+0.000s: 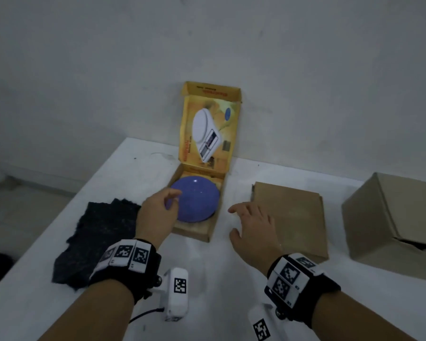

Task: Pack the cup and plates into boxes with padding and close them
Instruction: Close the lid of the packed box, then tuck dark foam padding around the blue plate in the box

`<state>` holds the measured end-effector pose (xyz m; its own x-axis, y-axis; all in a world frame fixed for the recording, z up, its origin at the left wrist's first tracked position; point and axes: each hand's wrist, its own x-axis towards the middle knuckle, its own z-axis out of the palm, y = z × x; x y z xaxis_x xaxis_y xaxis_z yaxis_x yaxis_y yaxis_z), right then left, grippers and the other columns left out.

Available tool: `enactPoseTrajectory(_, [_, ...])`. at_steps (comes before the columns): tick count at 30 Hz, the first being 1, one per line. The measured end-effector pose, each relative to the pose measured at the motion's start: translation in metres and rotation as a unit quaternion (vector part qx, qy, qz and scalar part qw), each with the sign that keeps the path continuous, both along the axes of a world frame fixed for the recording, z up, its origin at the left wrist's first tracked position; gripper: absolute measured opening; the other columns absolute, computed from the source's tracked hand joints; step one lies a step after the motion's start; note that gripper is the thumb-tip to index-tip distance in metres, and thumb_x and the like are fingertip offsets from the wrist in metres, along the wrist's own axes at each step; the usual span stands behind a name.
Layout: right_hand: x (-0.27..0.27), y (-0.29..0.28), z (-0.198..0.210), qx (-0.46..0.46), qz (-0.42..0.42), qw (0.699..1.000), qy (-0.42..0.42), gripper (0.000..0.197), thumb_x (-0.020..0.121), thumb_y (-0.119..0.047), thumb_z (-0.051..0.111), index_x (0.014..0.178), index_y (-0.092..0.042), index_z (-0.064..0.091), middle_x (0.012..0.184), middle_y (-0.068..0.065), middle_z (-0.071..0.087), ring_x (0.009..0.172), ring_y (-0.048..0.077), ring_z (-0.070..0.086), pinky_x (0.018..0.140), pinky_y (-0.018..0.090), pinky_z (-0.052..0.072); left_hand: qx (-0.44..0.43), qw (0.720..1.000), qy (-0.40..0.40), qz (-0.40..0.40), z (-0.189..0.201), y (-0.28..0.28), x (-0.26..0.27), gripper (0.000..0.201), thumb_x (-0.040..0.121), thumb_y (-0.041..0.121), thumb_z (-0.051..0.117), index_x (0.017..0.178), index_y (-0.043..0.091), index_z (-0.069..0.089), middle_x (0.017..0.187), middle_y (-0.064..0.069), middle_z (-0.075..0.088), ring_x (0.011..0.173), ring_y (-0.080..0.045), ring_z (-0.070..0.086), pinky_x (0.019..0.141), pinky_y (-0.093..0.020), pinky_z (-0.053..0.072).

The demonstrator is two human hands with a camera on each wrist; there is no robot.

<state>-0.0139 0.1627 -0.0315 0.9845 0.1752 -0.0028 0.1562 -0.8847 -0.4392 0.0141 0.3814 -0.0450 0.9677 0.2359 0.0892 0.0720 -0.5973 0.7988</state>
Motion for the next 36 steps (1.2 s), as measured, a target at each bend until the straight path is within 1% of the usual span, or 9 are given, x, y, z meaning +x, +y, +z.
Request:
enactPoseTrajectory(6, [0.008, 0.083, -0.03, -0.018, 0.014, 0.999, 0.029, 0.034, 0.089, -0.032, 0.051, 0.123, -0.032, 0.05, 0.131, -0.004, 0.042, 0.126, 0.022, 0.034, 0.101, 0.037, 0.033, 0.082, 0.996, 0.019, -0.013, -0.009, 0.089, 0.004, 0.021, 0.087, 0.014, 0.061, 0.104, 0.023, 0.067, 0.095, 0.004, 0.068, 0.077, -0.012, 0.059, 0.08, -0.028, 0.048])
enactPoseTrajectory(12, [0.008, 0.126, -0.049, -0.068, -0.053, 0.995, 0.041, 0.025, 0.094, -0.036, 0.047, 0.113, -0.028, 0.062, 0.124, -0.005, 0.045, 0.122, 0.021, 0.039, 0.096, 0.036, 0.034, 0.148, 0.983, 0.106, 0.0, -0.051, 0.161, 0.018, 0.042, 0.084, 0.037, 0.062, 0.124, 0.029, 0.056, 0.134, -0.005, 0.054, 0.128, -0.03, 0.043, 0.104, -0.053, 0.037])
enactPoseTrajectory(16, [0.0, 0.133, -0.054, -0.078, -0.093, 0.992, 0.043, 0.023, 0.094, -0.026, 0.049, 0.11, -0.025, 0.065, 0.131, -0.005, 0.048, 0.125, 0.021, 0.042, 0.097, 0.036, 0.032, 0.139, 0.971, 0.192, -0.028, -0.067, 0.182, 0.022, 0.056, 0.081, 0.053, 0.061, 0.132, 0.035, 0.047, 0.147, -0.006, 0.04, 0.134, -0.031, 0.036, 0.107, -0.054, 0.035])
enactPoseTrajectory(20, [-0.009, 0.166, -0.045, -0.06, -0.101, 0.992, -0.055, 0.026, 0.087, -0.031, 0.054, 0.111, -0.021, 0.059, 0.116, 0.005, 0.052, 0.108, 0.03, 0.051, 0.085, 0.04, 0.041, 0.105, 0.973, 0.201, -0.046, -0.064, 0.185, 0.028, 0.059, 0.078, 0.061, 0.058, 0.131, 0.038, 0.046, 0.138, -0.002, 0.05, 0.125, -0.03, 0.045, 0.101, -0.053, 0.04])
enactPoseTrajectory(22, [-0.012, 0.194, -0.04, 0.024, -0.081, 0.996, -0.023, 0.041, 0.09, -0.049, 0.049, 0.116, -0.019, 0.052, 0.111, 0.003, 0.052, 0.101, 0.026, 0.054, 0.077, 0.035, 0.046, 0.077, 0.977, 0.195, -0.031, -0.059, 0.184, 0.03, 0.058, 0.079, 0.061, 0.056, 0.131, 0.036, 0.048, 0.135, -0.001, 0.053, 0.123, -0.029, 0.047, 0.101, -0.052, 0.041])
enactPoseTrajectory(25, [-0.01, 0.234, -0.046, 0.08, -0.159, 0.974, 0.137, 0.098, 0.068, -0.082, 0.047, 0.136, -0.013, 0.031, 0.129, 0.005, 0.05, 0.115, 0.025, 0.052, 0.085, 0.038, 0.051, 0.045, 0.983, 0.177, -0.017, -0.051, 0.187, 0.031, 0.049, 0.086, 0.054, 0.054, 0.129, 0.032, 0.051, 0.133, -0.001, 0.055, 0.122, -0.027, 0.049, 0.101, -0.045, 0.042])
enactPoseTrajectory(27, [-0.008, 0.252, -0.053, 0.096, -0.218, 0.955, 0.174, 0.108, 0.06, -0.08, 0.059, 0.136, -0.012, 0.026, 0.128, 0.007, 0.053, 0.116, 0.027, 0.053, 0.086, 0.041, 0.052, 0.033, 0.985, 0.166, -0.02, -0.047, 0.192, 0.029, 0.045, 0.09, 0.049, 0.052, 0.129, 0.029, 0.052, 0.133, 0.0, 0.055, 0.121, -0.024, 0.05, 0.1, -0.039, 0.042])
enactPoseTrajectory(30, [-0.007, 0.267, -0.061, 0.165, -0.243, 0.941, 0.169, 0.082, 0.064, -0.05, 0.078, 0.118, -0.015, 0.028, 0.112, 0.006, 0.061, 0.104, 0.027, 0.061, 0.083, 0.037, 0.052, 0.035, 0.987, 0.157, -0.025, -0.042, 0.201, 0.025, 0.043, 0.093, 0.044, 0.051, 0.13, 0.024, 0.053, 0.133, 0.0, 0.056, 0.12, -0.021, 0.052, 0.098, -0.033, 0.04])
enactPoseTrajectory(36, [-0.004, 0.241, -0.062, 0.209, -0.188, 0.944, 0.171, 0.03, 0.078, -0.022, 0.068, 0.096, -0.005, 0.054, 0.091, 0.009, 0.065, 0.086, 0.025, 0.063, 0.068, 0.034, 0.05, 0.035, 0.986, 0.155, -0.054, -0.038, 0.204, 0.02, 0.031, 0.096, 0.043, 0.046, 0.116, 0.024, 0.06, 0.117, 0.002, 0.064, 0.1, -0.015, 0.056, 0.084, -0.026, 0.04])
